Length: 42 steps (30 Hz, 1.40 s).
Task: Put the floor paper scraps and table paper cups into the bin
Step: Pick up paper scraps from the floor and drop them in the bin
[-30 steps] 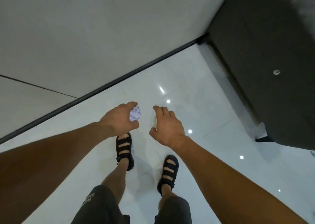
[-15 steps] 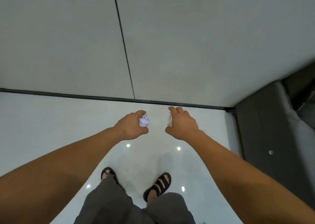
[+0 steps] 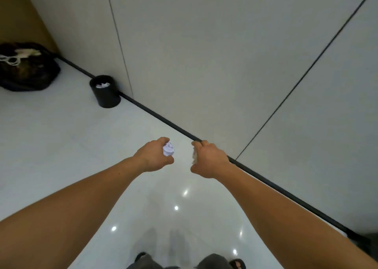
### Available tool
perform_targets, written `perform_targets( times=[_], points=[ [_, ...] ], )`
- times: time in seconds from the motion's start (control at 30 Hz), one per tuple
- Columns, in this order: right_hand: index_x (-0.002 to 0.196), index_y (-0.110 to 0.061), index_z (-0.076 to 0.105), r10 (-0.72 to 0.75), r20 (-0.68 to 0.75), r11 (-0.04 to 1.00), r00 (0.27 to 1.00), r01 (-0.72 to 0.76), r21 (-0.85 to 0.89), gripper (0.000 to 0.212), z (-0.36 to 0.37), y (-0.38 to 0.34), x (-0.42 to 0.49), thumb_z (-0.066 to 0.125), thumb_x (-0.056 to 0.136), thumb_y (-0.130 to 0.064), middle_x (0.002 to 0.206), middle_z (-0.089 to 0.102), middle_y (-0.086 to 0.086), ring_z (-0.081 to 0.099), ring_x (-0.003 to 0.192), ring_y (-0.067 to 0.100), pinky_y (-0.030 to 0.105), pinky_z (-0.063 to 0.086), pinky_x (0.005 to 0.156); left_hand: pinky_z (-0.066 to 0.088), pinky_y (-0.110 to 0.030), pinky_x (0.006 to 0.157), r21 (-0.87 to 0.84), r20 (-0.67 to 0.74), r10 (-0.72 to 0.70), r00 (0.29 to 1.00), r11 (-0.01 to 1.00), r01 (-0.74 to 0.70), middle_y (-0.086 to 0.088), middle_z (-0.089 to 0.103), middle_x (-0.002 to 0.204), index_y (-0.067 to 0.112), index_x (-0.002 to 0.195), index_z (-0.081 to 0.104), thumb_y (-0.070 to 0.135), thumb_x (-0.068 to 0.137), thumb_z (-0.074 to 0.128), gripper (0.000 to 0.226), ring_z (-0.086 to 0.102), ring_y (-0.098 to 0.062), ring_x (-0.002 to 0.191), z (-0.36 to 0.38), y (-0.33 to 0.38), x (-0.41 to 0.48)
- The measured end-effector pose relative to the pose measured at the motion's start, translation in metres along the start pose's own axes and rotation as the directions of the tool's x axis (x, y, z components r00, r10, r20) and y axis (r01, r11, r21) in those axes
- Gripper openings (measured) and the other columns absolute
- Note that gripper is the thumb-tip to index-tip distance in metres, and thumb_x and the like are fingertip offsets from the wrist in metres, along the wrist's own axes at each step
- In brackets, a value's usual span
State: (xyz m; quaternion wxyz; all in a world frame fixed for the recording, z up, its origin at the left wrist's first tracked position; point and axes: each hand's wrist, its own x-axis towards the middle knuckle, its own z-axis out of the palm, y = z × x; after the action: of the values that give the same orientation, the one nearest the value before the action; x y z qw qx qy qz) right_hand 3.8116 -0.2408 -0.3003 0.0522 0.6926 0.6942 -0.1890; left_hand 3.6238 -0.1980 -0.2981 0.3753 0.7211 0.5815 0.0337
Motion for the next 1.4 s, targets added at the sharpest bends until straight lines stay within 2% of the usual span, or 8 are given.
perform_targets(
  times=[0.13,0.33,0.47,0.63,0.8,0.9,1.13,1.4],
  points=[
    [0.147,-0.021,0.028,-0.139,-0.001,0.989,0.99,0.139,-0.055,0.076,-0.002,-0.097,0.033,0.064,0.081,-0.035,0.137,0.043,0.006,0.044,0.122,0.027,0.037,0.044,0.09,0.048,-0.032,0.093,-0.005,-0.074,-0.097,0.992,0.995,0.097,-0.003,0.045,0.144,0.02,0.146,0.03,0.031,0.085,0.064,0.071,0.052,-0.025,0.119,-0.056,-0.079,-0.027],
    [0.146,-0.023,0.028,-0.249,0.048,0.96,0.967,0.253,-0.116,0.075,-0.003,-0.186,0.091,0.064,0.082,-0.036,0.136,0.043,0.005,0.045,0.121,0.027,0.035,0.041,0.082,0.046,-0.032,0.094,-0.08,-0.156,-0.192,0.969,0.98,0.181,-0.003,0.046,0.143,0.022,0.146,0.03,0.032,0.083,0.065,0.073,0.051,-0.025,0.12,-0.115,-0.153,-0.025],
    [0.148,-0.024,0.026,-0.301,0.091,0.945,0.949,0.31,-0.109,0.078,-0.001,-0.225,0.142,0.064,0.081,-0.036,0.137,0.042,0.005,0.044,0.122,0.027,0.036,0.043,0.086,0.047,-0.032,0.091,-0.104,-0.157,-0.253,0.955,0.965,0.239,-0.002,0.049,0.139,0.023,0.144,0.033,0.034,0.081,0.065,0.072,0.053,-0.023,0.116,-0.148,-0.192,0.0],
    [0.148,-0.022,0.027,-0.344,0.132,0.928,0.93,0.358,-0.101,0.076,-0.012,-0.275,0.236,0.064,0.083,-0.035,0.137,0.042,0.006,0.044,0.123,0.028,0.038,0.044,0.09,0.045,-0.036,0.099,-0.12,-0.157,-0.333,0.93,0.941,0.316,-0.001,0.048,0.141,0.024,0.145,0.031,0.034,0.08,0.065,0.074,0.051,-0.023,0.12,-0.206,-0.233,0.044],
    [0.148,-0.022,0.026,-0.436,0.147,0.887,0.888,0.452,-0.096,0.078,-0.041,-0.346,0.322,0.065,0.081,-0.034,0.136,0.042,0.006,0.044,0.122,0.028,0.038,0.044,0.089,0.042,-0.033,0.101,-0.167,-0.204,-0.426,0.881,0.902,0.397,-0.001,0.047,0.143,0.022,0.146,0.031,0.032,0.082,0.065,0.073,0.049,-0.023,0.124,-0.284,-0.276,0.082],
    [0.148,-0.022,0.027,-0.475,0.126,0.866,0.871,0.488,-0.108,0.079,-0.06,-0.382,0.367,0.066,0.08,-0.034,0.136,0.042,0.006,0.044,0.122,0.028,0.038,0.044,0.088,0.042,-0.032,0.1,-0.216,-0.246,-0.444,0.861,0.892,0.398,-0.001,0.048,0.141,0.021,0.145,0.032,0.031,0.081,0.065,0.073,0.05,-0.023,0.123,-0.324,-0.299,0.106],
    [0.148,-0.022,0.026,-0.488,0.177,0.848,0.855,0.512,-0.139,0.079,-0.066,-0.468,0.459,0.064,0.081,-0.034,0.135,0.042,0.007,0.044,0.121,0.029,0.038,0.043,0.088,0.041,-0.031,0.101,-0.273,-0.253,-0.439,0.862,0.888,0.371,0.0,0.047,0.143,0.022,0.146,0.032,0.031,0.081,0.066,0.074,0.049,-0.023,0.125,-0.403,-0.375,0.17],
    [0.15,-0.021,0.023,-0.367,0.17,0.907,0.915,0.392,-0.154,0.081,-0.092,-0.565,0.567,0.065,0.083,-0.035,0.144,0.038,0.007,0.04,0.128,0.029,0.039,0.044,0.096,0.04,-0.026,0.094,-0.217,-0.222,-0.325,0.919,0.936,0.278,0.0,0.047,0.141,0.021,0.146,0.031,0.03,0.082,0.066,0.074,0.05,-0.021,0.121,-0.522,-0.475,0.253]
  ],
)
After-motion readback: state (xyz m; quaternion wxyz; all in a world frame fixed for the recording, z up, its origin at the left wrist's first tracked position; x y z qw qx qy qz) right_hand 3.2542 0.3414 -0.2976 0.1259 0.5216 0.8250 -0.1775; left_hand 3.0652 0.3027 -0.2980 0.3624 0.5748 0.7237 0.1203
